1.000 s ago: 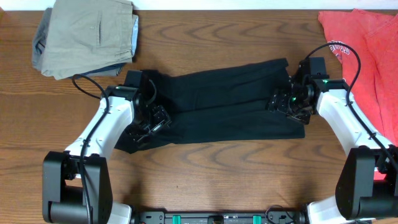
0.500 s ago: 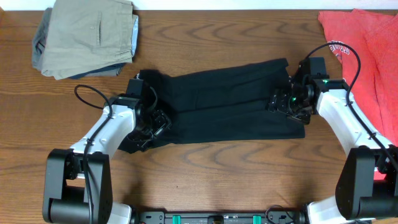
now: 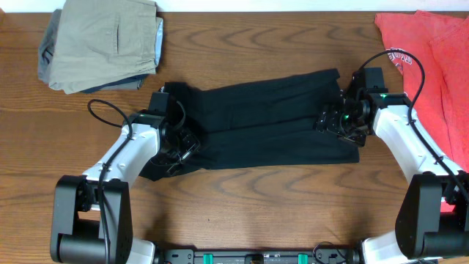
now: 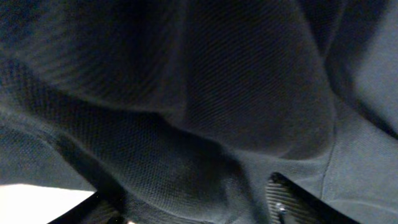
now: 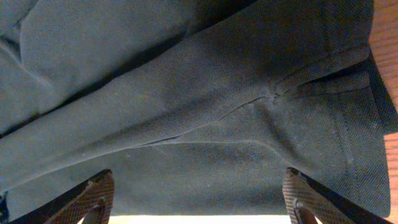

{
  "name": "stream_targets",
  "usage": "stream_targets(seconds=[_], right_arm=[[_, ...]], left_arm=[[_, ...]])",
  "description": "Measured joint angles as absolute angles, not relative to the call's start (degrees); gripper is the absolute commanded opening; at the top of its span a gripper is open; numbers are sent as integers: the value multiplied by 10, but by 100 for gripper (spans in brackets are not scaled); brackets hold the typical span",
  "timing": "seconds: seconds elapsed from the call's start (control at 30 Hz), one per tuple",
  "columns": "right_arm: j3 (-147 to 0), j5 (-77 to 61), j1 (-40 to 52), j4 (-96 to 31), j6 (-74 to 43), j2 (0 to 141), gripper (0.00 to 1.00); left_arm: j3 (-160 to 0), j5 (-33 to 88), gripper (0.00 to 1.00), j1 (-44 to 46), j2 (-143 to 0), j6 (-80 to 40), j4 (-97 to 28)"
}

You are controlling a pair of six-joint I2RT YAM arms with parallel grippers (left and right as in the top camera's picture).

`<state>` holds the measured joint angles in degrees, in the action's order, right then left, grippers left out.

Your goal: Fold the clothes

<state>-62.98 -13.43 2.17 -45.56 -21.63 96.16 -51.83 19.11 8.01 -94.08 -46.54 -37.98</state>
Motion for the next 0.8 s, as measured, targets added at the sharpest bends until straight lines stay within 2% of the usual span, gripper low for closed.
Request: stream_targets(seconds=[0.1,0.17,0.33,0.47,0.73,0.8], right_arm=[[-630,-134,22,-456,-216,962,84],[-630,-134,22,-456,-216,962,84],[-630,-134,22,-456,-216,962,84],[-630,-134,22,-456,-216,962,84],[-630,-134,22,-456,-216,962,84],[-630,-134,22,-456,-216,962,83]], left_arm=[[-518,191,66,80,-941,-465,-371],[-518,191,61,80,-941,-465,-370],[-518,191,40,80,-941,-465,-364],[-518,191,29,80,-941,-464,-353],[-518,191,27,80,-941,-465,-307],[-518,191,21,80,-941,-465,-291]])
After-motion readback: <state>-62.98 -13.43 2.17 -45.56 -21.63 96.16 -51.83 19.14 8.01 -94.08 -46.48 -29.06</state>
